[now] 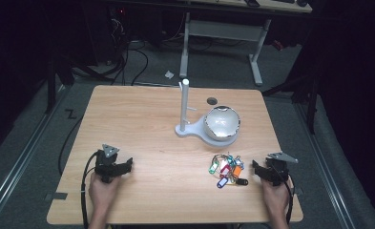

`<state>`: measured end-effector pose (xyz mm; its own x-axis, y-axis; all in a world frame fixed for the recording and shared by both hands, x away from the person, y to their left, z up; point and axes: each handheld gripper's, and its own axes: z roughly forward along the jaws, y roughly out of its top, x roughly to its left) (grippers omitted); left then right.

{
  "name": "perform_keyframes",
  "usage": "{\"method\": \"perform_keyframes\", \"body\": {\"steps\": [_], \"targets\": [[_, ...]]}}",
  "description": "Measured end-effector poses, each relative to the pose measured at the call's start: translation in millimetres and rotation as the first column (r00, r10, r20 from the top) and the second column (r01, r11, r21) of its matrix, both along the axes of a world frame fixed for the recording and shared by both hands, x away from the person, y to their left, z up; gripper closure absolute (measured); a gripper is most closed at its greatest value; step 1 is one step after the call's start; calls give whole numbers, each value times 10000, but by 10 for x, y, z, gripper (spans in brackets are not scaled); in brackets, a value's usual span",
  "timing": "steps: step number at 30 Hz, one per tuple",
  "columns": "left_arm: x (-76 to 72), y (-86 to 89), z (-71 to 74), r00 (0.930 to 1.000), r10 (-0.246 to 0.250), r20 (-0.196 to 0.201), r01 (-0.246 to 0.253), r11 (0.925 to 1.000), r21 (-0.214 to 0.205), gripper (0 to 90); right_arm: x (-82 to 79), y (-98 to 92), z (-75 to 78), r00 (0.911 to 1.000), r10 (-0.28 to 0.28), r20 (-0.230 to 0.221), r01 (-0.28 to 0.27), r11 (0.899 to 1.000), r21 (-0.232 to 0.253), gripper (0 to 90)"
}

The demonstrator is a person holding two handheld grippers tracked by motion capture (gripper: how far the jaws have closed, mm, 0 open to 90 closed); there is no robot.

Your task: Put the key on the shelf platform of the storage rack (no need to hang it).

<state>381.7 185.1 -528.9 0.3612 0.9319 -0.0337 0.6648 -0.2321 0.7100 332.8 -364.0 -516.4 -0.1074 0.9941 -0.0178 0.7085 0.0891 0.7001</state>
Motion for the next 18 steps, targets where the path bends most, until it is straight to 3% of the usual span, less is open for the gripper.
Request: {"method": "perform_keyframes", "body": {"steps": [18], "targets": [[-2, 2, 2, 10000, -3, -20, 3, 10000, -9, 230, -1, 4, 0, 10000, -24, 4, 24, 10000, -27, 400]]}}
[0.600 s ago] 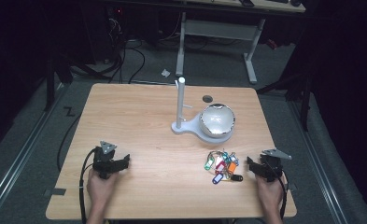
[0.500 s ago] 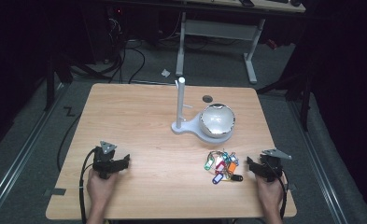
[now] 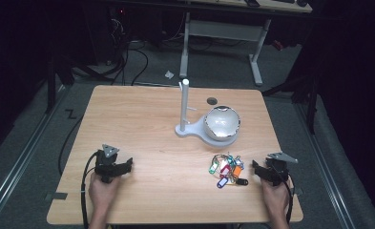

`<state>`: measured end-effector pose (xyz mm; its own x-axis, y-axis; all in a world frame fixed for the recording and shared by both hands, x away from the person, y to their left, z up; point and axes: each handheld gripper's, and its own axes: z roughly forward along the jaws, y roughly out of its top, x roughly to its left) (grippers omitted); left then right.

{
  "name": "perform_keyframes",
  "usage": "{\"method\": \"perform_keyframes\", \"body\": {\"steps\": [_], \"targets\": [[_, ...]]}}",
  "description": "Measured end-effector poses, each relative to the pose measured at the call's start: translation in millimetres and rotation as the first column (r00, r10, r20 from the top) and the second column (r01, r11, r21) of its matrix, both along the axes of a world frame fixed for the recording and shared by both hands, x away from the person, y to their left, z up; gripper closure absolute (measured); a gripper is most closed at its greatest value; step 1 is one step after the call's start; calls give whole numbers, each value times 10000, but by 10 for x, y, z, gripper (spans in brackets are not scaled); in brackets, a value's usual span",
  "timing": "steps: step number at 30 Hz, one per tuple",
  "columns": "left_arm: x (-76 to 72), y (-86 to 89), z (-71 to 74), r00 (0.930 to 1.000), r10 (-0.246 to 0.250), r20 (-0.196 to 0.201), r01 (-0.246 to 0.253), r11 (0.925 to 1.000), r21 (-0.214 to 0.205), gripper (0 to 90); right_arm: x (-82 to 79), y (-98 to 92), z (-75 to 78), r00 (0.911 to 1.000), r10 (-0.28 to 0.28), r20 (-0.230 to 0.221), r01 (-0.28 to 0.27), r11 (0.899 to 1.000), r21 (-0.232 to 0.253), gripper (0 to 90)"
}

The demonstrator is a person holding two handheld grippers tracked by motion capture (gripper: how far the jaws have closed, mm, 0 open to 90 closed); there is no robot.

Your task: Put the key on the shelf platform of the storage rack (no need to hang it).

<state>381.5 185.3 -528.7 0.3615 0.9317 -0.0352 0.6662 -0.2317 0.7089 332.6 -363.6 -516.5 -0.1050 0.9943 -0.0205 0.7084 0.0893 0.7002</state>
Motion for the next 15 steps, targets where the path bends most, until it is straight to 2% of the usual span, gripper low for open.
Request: {"method": "perform_keyframes", "body": {"steps": [12, 15], "targets": [[3, 0, -1, 10000, 33, 8, -33, 10000, -7, 231, 0, 11, 3, 10000, 62, -15, -62, 10000, 55, 428], [3, 0, -2, 10000, 39, 20, -39, 10000, -6, 231, -4, 17, 4, 9999, 105, 27, -105, 9999, 48, 473]]}}
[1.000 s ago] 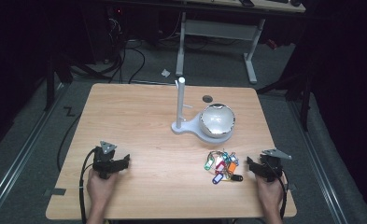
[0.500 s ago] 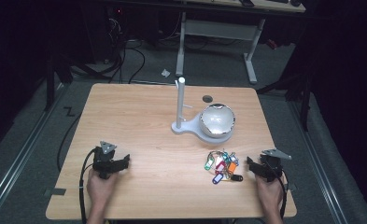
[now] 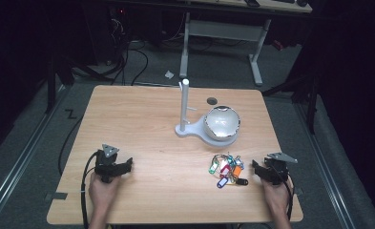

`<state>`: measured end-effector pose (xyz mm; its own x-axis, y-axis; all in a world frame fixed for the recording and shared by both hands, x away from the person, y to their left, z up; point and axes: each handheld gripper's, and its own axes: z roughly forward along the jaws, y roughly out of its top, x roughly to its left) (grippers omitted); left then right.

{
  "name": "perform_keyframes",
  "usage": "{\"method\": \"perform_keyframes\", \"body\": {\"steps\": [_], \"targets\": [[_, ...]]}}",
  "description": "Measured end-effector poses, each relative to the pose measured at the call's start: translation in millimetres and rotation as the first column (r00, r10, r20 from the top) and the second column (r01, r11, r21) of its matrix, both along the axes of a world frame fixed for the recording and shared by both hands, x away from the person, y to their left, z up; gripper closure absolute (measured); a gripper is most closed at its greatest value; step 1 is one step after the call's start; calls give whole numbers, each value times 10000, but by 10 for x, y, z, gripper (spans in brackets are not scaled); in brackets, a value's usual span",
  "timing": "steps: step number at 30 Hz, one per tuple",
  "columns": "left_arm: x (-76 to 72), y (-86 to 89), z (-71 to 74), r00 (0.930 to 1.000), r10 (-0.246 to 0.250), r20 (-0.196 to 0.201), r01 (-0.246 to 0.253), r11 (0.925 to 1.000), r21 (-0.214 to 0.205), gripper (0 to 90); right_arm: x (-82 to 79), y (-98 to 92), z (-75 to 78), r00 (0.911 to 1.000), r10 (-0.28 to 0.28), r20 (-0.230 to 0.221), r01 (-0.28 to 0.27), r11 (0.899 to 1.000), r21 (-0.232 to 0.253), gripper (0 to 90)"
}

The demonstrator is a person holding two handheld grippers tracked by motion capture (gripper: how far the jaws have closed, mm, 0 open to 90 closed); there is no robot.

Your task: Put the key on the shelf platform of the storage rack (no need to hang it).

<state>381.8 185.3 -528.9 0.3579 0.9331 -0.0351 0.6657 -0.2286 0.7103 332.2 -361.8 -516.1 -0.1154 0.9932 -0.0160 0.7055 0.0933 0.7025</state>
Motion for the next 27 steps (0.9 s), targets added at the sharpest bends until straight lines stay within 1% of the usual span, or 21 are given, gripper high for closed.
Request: {"method": "perform_keyframes", "body": {"steps": [2, 3, 5, 6, 7, 10, 12, 13, 14, 15, 20, 23, 25, 27], "targets": [[0, 0, 1, 10000, -4, -11, 4, 10000, -2, 231, 2, 11, 8, 10000, 36, -31, -35, 10000, 3, 497], [0, 0, 0, 10000, 0, 0, 0, 10000, 1, 231, 5, 17, 16, 9999, 1, -108, 0, 10000, 66, 505], [0, 0, 0, 10000, 0, -1, 0, 10000, 2, 231, 6, 32, 22, 9999, 63, -148, -57, 9994, 352, 515], [0, 0, 0, 10000, 0, -1, 0, 10000, 2, 231, 6, 32, 22, 9999, 63, -148, -57, 9994, 352, 515], [0, 0, 1, 10000, -5, -10, 5, 10000, -1, 230, 5, 59, 21, 9997, 226, -118, -223, 9993, 288, 523], [0, 0, 0, 10000, 1, -1, -1, 10000, -1, 230, -9, 90, 41, 9992, 407, -17, -407, 9988, 277, 527], [0, 0, 1, 10000, -6, -11, 6, 10000, 0, 231, -20, 102, 54, 9990, 439, 57, -441, 9984, 347, 528], [0, 0, 0, 10000, 2, 0, -2, 10000, 0, 231, -41, 130, 80, 9983, 563, 120, -568, 9971, 508, 529], [0, 0, 0, 10000, 2, 0, -2, 10000, 0, 231, -41, 130, 80, 9983, 563, 120, -568, 9971, 508, 529], [0, 0, 0, 10000, 3, 1, -3, 10000, -2, 230, -62, 173, 103, 9972, 732, 175, -740, 9959, 515, 530], [0, 0, 0, 10000, 3, 2, -3, 10000, 0, 230, -80, 253, 169, 9936, 1074, 354, -1091, 9927, 519, 530], [0, 0, 1, 10000, -7, -11, 7, 10000, 7, 230, -78, 341, 220, 9889, 1414, 459, -1436, 9885, 478, 530], [0, -1, 0, 10000, 1, 2, -1, 10000, 3, 230, -67, 407, 233, 9850, 1659, 469, -1681, 9846, 485, 530], [0, 0, 1, 10000, -7, -12, 7, 10000, 6, 230, -54, 469, 237, 9813, 1879, 418, -1896, 9811, 396, 529]]}}
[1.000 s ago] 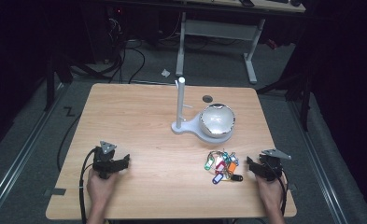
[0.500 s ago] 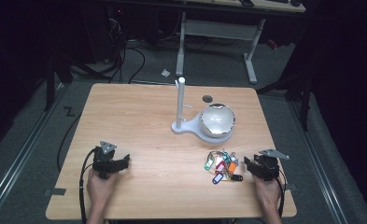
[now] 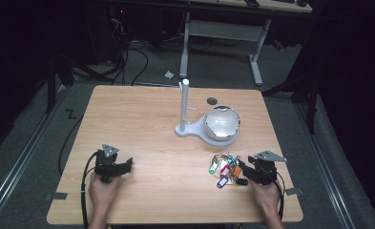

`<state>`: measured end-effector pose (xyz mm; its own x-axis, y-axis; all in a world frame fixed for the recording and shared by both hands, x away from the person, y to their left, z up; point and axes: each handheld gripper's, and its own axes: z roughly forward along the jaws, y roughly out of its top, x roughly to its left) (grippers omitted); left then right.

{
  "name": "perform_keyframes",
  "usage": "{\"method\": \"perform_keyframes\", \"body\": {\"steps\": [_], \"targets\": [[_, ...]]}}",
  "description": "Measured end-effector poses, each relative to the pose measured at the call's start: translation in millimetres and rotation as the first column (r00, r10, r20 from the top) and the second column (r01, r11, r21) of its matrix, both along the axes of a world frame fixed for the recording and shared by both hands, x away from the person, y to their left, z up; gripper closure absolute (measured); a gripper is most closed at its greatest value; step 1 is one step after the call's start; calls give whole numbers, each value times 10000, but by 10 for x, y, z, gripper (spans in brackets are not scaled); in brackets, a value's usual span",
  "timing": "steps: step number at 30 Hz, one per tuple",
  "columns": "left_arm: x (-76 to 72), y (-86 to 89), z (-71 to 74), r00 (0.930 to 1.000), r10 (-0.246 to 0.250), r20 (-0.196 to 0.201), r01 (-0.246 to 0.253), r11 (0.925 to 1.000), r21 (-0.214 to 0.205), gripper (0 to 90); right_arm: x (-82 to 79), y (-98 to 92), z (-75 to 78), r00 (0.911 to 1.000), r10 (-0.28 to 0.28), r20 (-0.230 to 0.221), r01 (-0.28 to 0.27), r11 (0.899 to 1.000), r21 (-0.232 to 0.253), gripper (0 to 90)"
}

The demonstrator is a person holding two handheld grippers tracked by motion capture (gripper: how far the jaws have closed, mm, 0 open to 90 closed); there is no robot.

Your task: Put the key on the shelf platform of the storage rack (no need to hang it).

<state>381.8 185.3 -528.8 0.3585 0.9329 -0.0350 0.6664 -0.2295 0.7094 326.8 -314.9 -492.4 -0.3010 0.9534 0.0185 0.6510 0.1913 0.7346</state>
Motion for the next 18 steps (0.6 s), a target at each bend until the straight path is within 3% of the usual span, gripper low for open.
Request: {"method": "perform_keyframes", "body": {"steps": [9, 18], "targets": [[0, 0, -1, 10000, 10, 7, -10, 10000, -16, 230, 44, 236, 37, 9957, 930, -52, -930, 9956, -57, 520], [0, 0, -1, 10000, 11, 9, -11, 10000, -15, 229, 109, 377, -44, 9906, 1261, -526, -1264, 9920, -27, 503]]}}
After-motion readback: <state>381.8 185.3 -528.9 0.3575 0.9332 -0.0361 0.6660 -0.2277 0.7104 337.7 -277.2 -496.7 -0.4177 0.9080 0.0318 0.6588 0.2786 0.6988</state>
